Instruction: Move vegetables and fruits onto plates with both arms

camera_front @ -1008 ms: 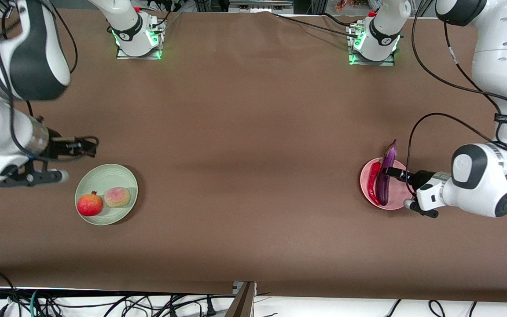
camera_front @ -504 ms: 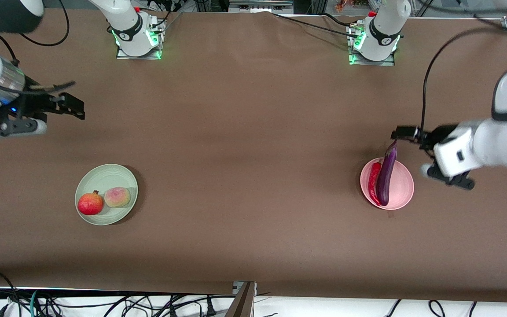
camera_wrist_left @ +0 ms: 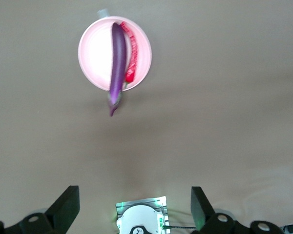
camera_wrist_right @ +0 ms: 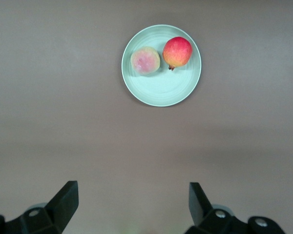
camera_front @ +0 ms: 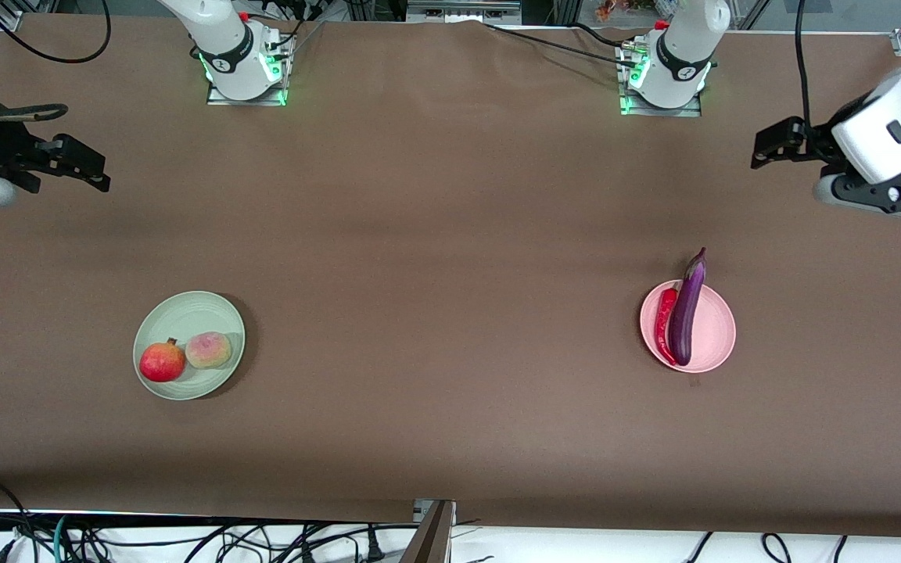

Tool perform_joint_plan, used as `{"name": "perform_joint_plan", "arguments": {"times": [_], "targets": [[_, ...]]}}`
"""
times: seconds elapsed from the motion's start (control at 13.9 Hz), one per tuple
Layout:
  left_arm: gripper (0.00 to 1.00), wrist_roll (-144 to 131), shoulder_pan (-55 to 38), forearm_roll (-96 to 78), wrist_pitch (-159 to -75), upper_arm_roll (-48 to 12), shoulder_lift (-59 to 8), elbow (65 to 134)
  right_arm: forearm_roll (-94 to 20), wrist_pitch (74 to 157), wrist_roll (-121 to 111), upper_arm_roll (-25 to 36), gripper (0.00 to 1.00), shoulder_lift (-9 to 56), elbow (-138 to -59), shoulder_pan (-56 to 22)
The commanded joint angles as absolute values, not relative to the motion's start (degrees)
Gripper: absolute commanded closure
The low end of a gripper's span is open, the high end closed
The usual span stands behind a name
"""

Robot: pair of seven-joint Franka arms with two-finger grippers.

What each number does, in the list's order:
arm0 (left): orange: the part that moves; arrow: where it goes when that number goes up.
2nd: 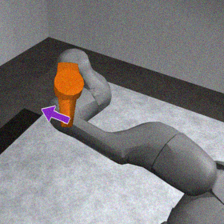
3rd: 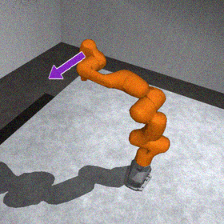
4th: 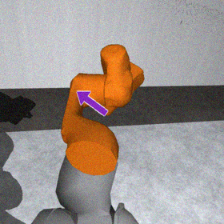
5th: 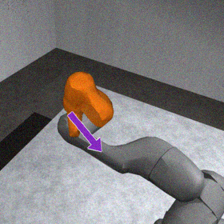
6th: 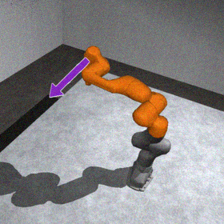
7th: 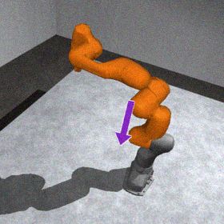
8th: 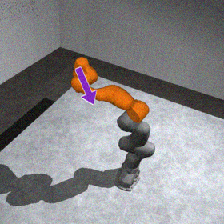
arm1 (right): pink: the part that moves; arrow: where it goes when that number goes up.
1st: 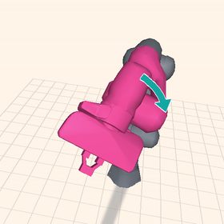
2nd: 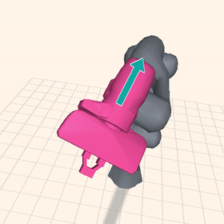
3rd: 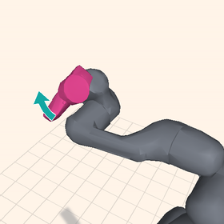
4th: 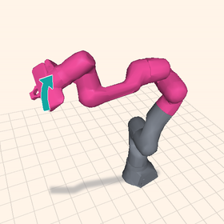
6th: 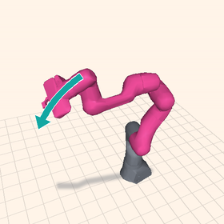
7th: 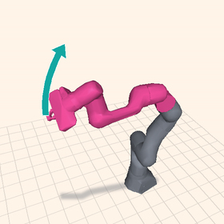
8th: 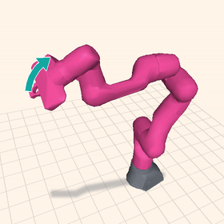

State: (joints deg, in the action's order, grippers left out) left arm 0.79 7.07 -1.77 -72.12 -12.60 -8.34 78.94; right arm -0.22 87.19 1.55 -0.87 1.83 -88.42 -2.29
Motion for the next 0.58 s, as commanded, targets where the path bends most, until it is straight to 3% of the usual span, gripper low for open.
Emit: {"name": "perform_joint_plan", "arguments": {"times": [0.0, 0.5], "targets": [[0.00, 0.3, 9.2, 0.2, -76.6, -12.2, -4.4, 88.1, 0.3, 86.8, 1.1, -1.1, 0.00, 1.2, -89.0, -1.9], [0.00, -1.9, 10.5, -0.4, -79.7, -9.8, -4.2, 87.4, 0.3, 86.7, 1.0, -1.0, 0.00, 2.7, -87.4, -1.8]]}}
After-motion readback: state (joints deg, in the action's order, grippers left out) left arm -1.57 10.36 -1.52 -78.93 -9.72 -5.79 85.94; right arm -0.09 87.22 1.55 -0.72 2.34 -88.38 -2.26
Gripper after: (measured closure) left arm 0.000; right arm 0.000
